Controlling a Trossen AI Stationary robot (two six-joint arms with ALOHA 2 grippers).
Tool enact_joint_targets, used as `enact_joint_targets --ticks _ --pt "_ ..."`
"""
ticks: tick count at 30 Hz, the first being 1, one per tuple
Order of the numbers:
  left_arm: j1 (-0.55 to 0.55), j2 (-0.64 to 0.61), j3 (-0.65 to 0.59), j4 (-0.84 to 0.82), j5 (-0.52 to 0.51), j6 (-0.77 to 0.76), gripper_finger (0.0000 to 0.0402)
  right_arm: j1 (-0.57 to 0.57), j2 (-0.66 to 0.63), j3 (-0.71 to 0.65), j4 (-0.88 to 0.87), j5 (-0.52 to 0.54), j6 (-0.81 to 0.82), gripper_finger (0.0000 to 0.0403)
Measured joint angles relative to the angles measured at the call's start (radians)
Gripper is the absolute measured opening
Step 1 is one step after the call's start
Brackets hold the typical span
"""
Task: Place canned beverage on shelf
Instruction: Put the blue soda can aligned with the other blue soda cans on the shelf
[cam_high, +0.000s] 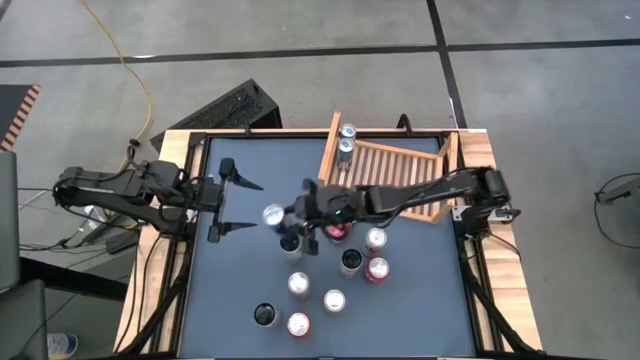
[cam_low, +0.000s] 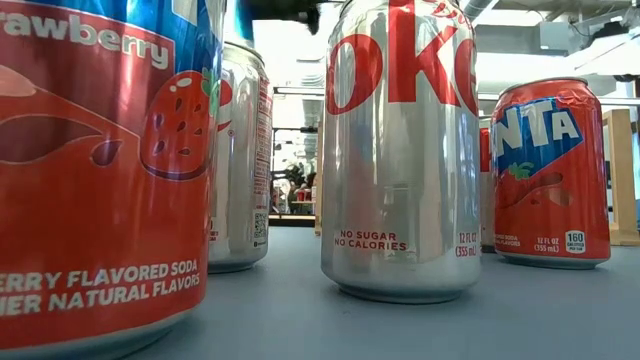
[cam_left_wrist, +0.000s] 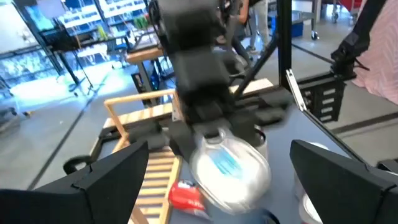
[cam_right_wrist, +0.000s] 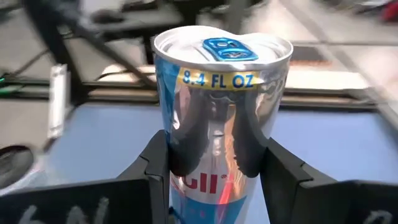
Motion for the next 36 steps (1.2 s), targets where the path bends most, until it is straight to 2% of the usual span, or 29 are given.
enact_joint_targets --ticks 4,9,13,15,19,26,32,36 --pt "-0.001 -0.011 0.0 -0.023 -0.009 -0.006 0.038 -0.009 -0.124 -0.082 0.011 0.03 -0.024 0.0155" --pt "-0.003 -0.019 -0.001 -0.025 -0.022 -0.032 0.038 -0.01 -0.326 -0.271 0.034 0.212 -0.001 0.0155" --pt "-0.005 -0.015 -0.001 -0.029 -0.03 -0.034 0.038 -0.024 -0.46 -0.477 0.135 0.399 0.04 0.0155" --pt "-0.005 -0.014 -0.001 -0.032 -0.043 -0.036 0.038 -0.054 -0.506 -0.571 0.206 0.437 0.065 0.0155" --pt "-0.005 -0.002 -0.001 -0.031 -0.045 -0.043 0.038 -0.141 -0.539 -0.708 0.319 0.414 0.112 0.0155" --pt "-0.005 0.019 -0.002 -0.033 -0.04 -0.066 0.038 -0.255 -0.511 -0.859 0.45 0.364 0.148 0.0155" --pt "-0.005 0.025 -0.002 -0.029 -0.037 -0.053 0.038 -0.323 -0.461 -0.985 0.707 0.234 0.132 0.0155" --pt "-0.005 0.024 -0.002 -0.035 -0.038 -0.051 0.038 -0.387 -0.415 -1.025 0.776 0.139 0.13 0.0155"
